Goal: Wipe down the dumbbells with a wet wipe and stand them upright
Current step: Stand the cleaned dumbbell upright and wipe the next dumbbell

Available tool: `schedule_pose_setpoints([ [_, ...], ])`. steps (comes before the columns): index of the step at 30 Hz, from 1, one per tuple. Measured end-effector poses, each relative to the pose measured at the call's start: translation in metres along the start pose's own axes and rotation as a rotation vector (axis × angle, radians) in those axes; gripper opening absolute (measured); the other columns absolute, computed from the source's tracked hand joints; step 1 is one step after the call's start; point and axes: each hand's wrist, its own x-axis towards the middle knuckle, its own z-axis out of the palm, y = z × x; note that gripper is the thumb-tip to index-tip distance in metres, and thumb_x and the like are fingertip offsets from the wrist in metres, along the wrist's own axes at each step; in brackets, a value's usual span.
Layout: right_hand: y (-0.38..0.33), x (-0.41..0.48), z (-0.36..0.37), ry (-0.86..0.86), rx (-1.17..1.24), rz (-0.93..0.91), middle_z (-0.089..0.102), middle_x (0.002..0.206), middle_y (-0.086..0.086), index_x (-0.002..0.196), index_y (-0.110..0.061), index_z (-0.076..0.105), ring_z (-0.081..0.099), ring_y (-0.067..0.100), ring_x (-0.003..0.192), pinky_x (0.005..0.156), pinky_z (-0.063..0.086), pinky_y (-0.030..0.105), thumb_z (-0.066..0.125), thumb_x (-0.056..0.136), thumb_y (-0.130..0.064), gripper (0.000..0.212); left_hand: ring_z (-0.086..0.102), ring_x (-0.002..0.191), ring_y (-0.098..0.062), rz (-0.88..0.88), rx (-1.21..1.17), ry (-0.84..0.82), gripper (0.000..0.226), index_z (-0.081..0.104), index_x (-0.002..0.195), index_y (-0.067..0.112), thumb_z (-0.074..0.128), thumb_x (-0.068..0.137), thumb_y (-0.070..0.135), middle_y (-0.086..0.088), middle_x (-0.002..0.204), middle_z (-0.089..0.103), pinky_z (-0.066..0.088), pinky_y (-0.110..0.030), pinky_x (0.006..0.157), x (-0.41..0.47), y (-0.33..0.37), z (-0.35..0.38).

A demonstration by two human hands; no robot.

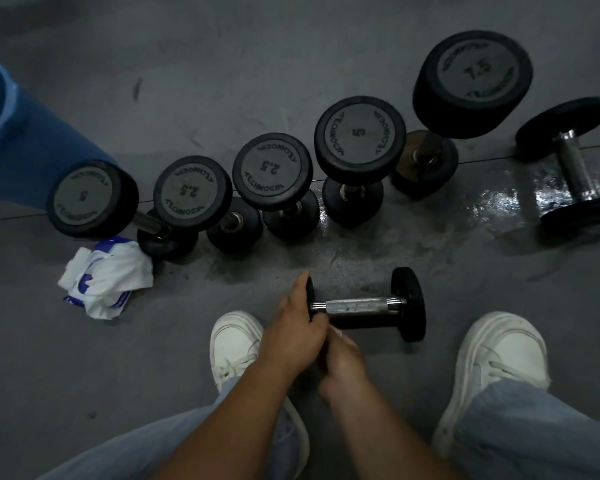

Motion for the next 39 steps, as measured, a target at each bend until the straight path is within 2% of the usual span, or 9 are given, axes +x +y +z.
schedule_pose_setpoints([
  [7, -0.001, 0.002, 0.003, -0.018, 0.005, -0.063, 0.069, 0.099, 0.023, 0.11, -0.002, 0.063, 0.067, 0.03, 0.086, 0.074, 0.055, 0.036, 0.061, 0.092, -0.011, 0.02, 0.042, 0.137, -0.023, 0.001, -0.001, -0.001, 0.073, 0.009, 0.153, 0.042, 0.049, 0.092, 0.033, -0.001, 0.156, 0.035, 0.04, -0.04, 0.108, 0.007, 0.002, -0.004],
  [10, -0.005, 0.0, -0.001, -0.007, -0.028, -0.009, 0.07, 0.073, 0.013, 0.096, -0.002, 0.064, 0.067, 0.019, 0.059, 0.05, 0.052, 0.024, 0.062, 0.092, -0.012, 0.011, 0.042, 0.136, -0.023, 0.017, -0.001, -0.01, 0.074, 0.008, 0.152, 0.044, 0.049, 0.092, 0.032, -0.001, 0.156, 0.034, 0.04, -0.04, 0.108, 0.002, 0.001, -0.003],
  [13, -0.011, 0.004, -0.008, 0.02, -0.034, 0.079, 0.058, 0.049, 0.001, 0.082, -0.011, 0.058, 0.049, 0.006, 0.035, 0.03, 0.031, 0.016, 0.057, 0.095, -0.013, 0.013, 0.042, 0.136, -0.023, 0.01, 0.002, -0.013, 0.073, 0.008, 0.152, 0.044, 0.049, 0.093, 0.033, -0.001, 0.155, 0.034, 0.04, -0.041, 0.107, 0.003, 0.001, -0.003],
  [18, -0.028, 0.007, -0.009, -0.099, -0.002, 0.077, 0.063, 0.067, 0.011, 0.078, -0.002, 0.061, 0.059, 0.016, 0.057, 0.065, 0.045, 0.025, 0.042, 0.087, 0.009, 0.024, 0.043, 0.136, -0.024, 0.004, 0.005, -0.015, 0.074, 0.007, 0.15, 0.046, 0.05, 0.091, 0.036, -0.002, 0.154, 0.036, 0.04, -0.043, 0.108, 0.003, 0.0, -0.003],
  [21, -0.029, 0.002, -0.009, -0.092, -0.074, 0.015, 0.062, 0.068, 0.009, 0.082, -0.004, 0.061, 0.057, 0.013, 0.057, 0.054, 0.043, 0.02, 0.036, 0.088, 0.014, 0.031, 0.044, 0.134, -0.024, -0.005, -0.003, -0.031, 0.074, 0.006, 0.15, 0.047, 0.049, 0.09, 0.037, -0.002, 0.154, 0.035, 0.042, -0.046, 0.106, 0.003, 0.001, -0.004],
  [26, -0.028, -0.003, 0.001, 0.001, -0.203, 0.033, 0.047, 0.04, -0.004, 0.071, -0.016, 0.05, 0.039, 0.003, 0.03, 0.029, 0.02, 0.014, 0.045, 0.094, -0.001, 0.029, 0.043, 0.135, -0.025, -0.018, 0.011, -0.025, 0.076, 0.006, 0.149, 0.047, 0.05, 0.089, 0.037, -0.002, 0.154, 0.036, 0.042, -0.046, 0.106, 0.003, 0.002, -0.004],
  [32, -0.032, -0.012, 0.011, 0.04, -0.273, 0.031, 0.045, 0.036, -0.002, 0.067, -0.012, 0.05, 0.038, 0.005, 0.026, 0.027, 0.023, 0.014, 0.044, 0.093, 0.002, 0.03, 0.042, 0.135, -0.023, -0.012, -0.009, -0.015, 0.076, 0.007, 0.149, 0.047, 0.05, 0.088, 0.036, 0.0, 0.154, 0.036, 0.041, -0.044, 0.108, 0.002, 0.003, -0.002],
  [36, -0.036, -0.013, 0.021, 0.046, -0.2, 0.091, 0.067, 0.07, 0.016, 0.09, 0.0, 0.065, 0.066, 0.025, 0.06, 0.047, 0.052, 0.027, 0.046, 0.09, 0.003, 0.019, 0.042, 0.136, -0.021, -0.019, -0.034, -0.016, 0.078, 0.009, 0.15, 0.046, 0.051, 0.085, 0.038, -0.001, 0.154, 0.037, 0.039, -0.042, 0.11, 0.0, 0.003, -0.002],
  [39, -0.03, -0.017, 0.013, 0.041, -0.237, 0.053, 0.056, 0.047, 0.004, 0.074, -0.01, 0.058, 0.05, 0.011, 0.036, 0.032, 0.033, 0.015, 0.048, 0.093, -0.003, 0.023, 0.042, 0.135, -0.021, -0.014, -0.025, -0.017, 0.077, 0.009, 0.151, 0.045, 0.051, 0.088, 0.034, -0.001, 0.153, 0.037, 0.039, -0.04, 0.108, 0.002, 0.002, -0.002],
])
